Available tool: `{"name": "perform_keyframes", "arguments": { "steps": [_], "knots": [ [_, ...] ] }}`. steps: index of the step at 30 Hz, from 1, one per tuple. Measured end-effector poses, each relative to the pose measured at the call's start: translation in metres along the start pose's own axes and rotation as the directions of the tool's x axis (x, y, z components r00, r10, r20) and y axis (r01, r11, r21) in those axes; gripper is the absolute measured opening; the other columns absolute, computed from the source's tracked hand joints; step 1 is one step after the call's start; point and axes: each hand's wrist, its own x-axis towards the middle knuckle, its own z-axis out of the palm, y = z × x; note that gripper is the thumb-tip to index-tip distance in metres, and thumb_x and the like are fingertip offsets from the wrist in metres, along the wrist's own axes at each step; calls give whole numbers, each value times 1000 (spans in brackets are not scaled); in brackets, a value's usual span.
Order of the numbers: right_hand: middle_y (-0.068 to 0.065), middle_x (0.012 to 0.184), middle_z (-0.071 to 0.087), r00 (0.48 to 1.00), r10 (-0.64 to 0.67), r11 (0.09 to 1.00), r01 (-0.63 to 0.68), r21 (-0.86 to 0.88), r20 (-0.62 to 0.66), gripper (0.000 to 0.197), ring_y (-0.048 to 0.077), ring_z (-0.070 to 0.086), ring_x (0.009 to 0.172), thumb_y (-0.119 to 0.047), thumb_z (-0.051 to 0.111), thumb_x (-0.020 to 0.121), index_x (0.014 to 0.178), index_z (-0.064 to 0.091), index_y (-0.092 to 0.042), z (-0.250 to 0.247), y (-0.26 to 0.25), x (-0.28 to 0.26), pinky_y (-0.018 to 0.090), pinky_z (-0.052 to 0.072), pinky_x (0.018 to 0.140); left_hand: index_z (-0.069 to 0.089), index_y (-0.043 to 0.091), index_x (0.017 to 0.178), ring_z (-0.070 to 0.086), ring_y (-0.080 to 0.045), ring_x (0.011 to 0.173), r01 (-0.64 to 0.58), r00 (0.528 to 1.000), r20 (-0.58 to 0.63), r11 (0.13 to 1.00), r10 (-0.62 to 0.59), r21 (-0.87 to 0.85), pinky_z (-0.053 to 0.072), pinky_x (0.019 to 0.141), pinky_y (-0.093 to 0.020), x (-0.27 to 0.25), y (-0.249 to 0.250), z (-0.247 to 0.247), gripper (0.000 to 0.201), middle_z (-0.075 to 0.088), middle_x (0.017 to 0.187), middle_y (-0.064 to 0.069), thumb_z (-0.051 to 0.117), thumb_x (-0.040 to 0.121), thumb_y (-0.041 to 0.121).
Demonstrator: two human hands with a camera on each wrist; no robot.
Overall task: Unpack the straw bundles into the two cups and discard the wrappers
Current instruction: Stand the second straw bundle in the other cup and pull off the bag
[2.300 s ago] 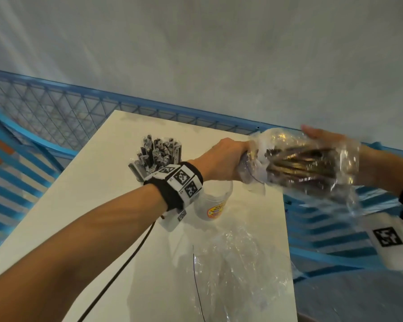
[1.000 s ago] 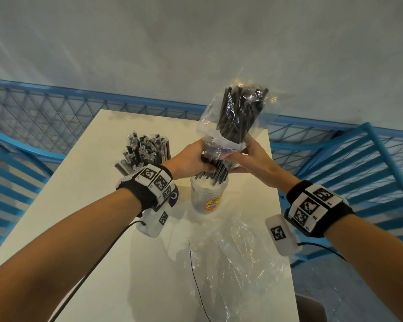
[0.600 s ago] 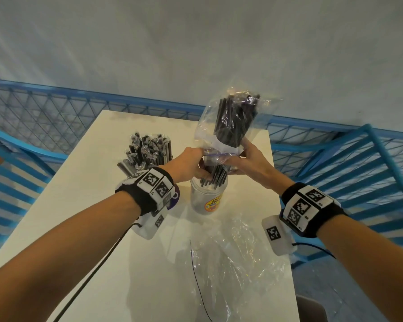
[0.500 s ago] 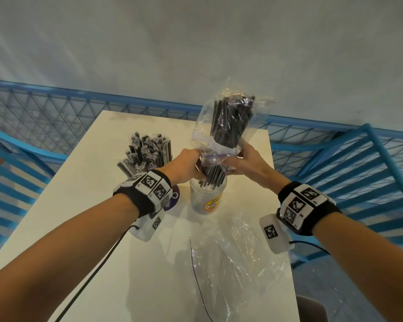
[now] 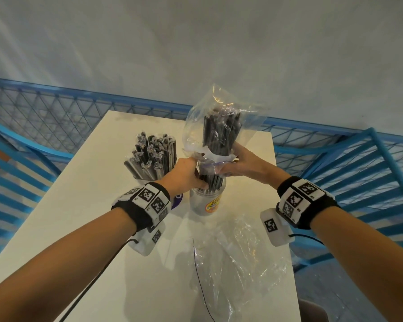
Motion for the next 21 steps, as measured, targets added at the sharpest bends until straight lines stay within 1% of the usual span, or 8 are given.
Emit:
{"name": "perform_keyframes", "arguments": {
  "steps": [3,5,9,12,14,17,19,21],
  "knots": [
    [-7,124,56,1000,9,1000,-9,-30,28,64,10,64,102,-10,72,83,135,42,-31,-2,0,-4,24,58,74,55,10,124,62,-16,88,0,1000,-12,999,0,-37,38,64,-12,-5,-2,-4,61,69,101,-9,83,71,22],
    [-10,118,59,1000,9,998,-8,-64,9,58,10,65,99,-13,73,83,129,45,-33,-2,-2,-7,22,58,70,57,11,122,59,-15,84,-8,1000,-18,1000,7,-22,38,66,-15,-8,0,-8,59,66,94,-5,82,71,25],
    [-5,107,66,994,-44,993,32,-114,-103,45,13,69,90,-19,73,83,120,51,-32,0,-4,-7,34,62,66,62,12,114,54,-14,80,6,999,-43,999,-8,-49,36,62,-19,-10,5,-17,50,57,85,4,81,73,32],
    [3,110,68,988,-57,990,38,-132,-143,42,15,71,88,-22,71,84,119,51,-31,0,-6,-7,42,62,67,57,13,121,59,-17,86,20,999,-42,995,-25,-102,38,61,-19,-10,5,-19,59,62,95,2,79,72,40],
    [5,115,66,991,-36,991,18,-134,-132,46,20,70,93,-27,70,85,126,49,-29,-1,-7,-8,44,62,70,50,13,125,60,-17,84,36,998,-42,985,-44,-168,44,65,-25,-11,5,-18,64,64,103,-2,78,74,40],
    [2,116,63,991,-23,991,5,-136,-133,56,20,69,96,-39,68,85,135,45,-28,-1,-9,-10,43,62,70,40,11,128,65,-22,84,43,998,-32,977,-51,-209,56,65,-34,-14,6,-15,64,65,103,-9,74,79,35],
    [3,116,62,984,-44,990,19,-141,-170,50,21,68,97,-42,66,85,130,48,-30,1,-10,-10,42,62,69,37,10,128,68,-25,83,62,997,-40,975,-73,-215,59,67,-39,-16,6,-11,64,66,100,-11,73,81,34],
    [7,113,62,974,-79,985,44,-166,-212,38,23,67,98,-36,65,88,123,52,-30,4,-9,-9,39,62,68,37,9,129,67,-26,86,81,991,-93,976,-101,-200,56,69,-35,-16,5,-4,66,64,97,-8,72,81,36]
  ]
}}
